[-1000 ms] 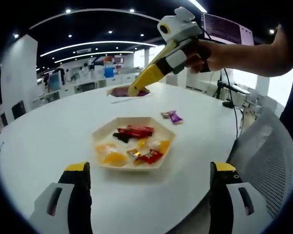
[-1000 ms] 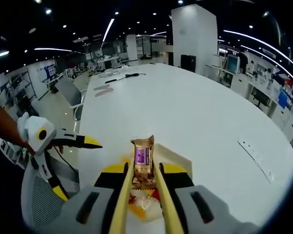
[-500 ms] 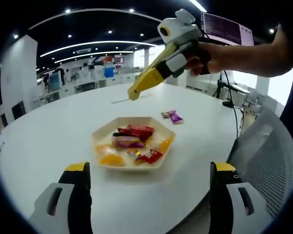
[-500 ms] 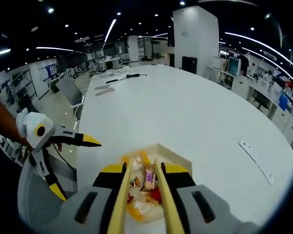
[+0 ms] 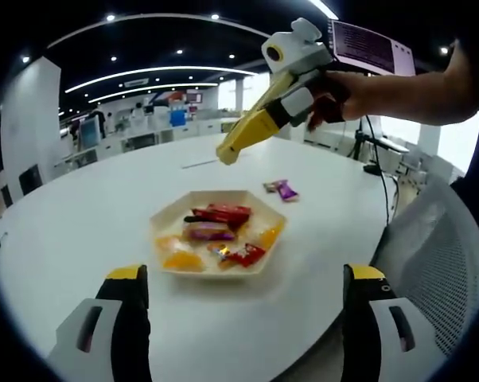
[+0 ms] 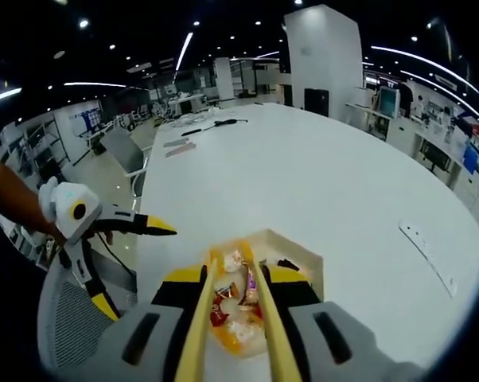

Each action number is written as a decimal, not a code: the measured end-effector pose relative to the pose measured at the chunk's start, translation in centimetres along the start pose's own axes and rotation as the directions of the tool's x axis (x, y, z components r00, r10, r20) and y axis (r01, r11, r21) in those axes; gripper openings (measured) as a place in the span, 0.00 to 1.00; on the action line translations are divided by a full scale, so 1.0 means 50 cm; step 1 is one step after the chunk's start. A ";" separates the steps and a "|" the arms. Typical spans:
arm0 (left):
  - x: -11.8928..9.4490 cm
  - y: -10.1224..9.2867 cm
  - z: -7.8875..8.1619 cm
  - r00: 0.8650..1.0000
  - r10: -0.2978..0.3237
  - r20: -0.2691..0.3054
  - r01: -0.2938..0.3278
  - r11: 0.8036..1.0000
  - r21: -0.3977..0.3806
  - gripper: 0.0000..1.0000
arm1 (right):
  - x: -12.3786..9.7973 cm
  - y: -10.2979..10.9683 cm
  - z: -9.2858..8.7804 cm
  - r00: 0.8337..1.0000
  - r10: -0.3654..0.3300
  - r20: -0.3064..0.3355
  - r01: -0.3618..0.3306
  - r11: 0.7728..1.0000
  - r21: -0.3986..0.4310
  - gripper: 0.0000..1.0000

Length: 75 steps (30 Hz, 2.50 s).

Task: Place the target food into the container with the food tongs after gripping and lifting it, then release it inside without dropping or visibly crushing the food.

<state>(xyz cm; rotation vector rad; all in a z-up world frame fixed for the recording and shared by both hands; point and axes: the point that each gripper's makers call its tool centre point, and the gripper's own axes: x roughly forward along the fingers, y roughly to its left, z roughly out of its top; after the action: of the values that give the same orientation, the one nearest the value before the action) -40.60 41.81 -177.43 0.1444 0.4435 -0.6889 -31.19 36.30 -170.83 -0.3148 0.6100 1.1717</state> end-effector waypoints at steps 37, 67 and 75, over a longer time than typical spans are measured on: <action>0.000 0.002 0.002 1.000 0.000 0.009 0.000 1.000 -0.010 0.98 | -0.040 -0.045 0.010 0.996 -0.062 0.066 0.063 0.998 -0.022 0.28; 0.002 -0.003 -0.001 1.000 -0.010 0.001 0.010 1.000 0.001 0.98 | -0.154 -0.165 -0.074 0.975 -0.221 0.041 0.219 0.975 0.029 0.28; 0.003 -0.006 -0.002 1.000 -0.014 -0.004 0.014 1.000 0.003 0.98 | -0.194 -0.201 -0.106 0.963 -0.267 0.023 0.266 0.963 0.053 0.28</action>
<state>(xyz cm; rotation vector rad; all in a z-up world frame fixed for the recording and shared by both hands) -40.73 41.55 -177.58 0.1459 0.4471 -0.7033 -25.83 22.36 -170.06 -0.3258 0.5511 0.8996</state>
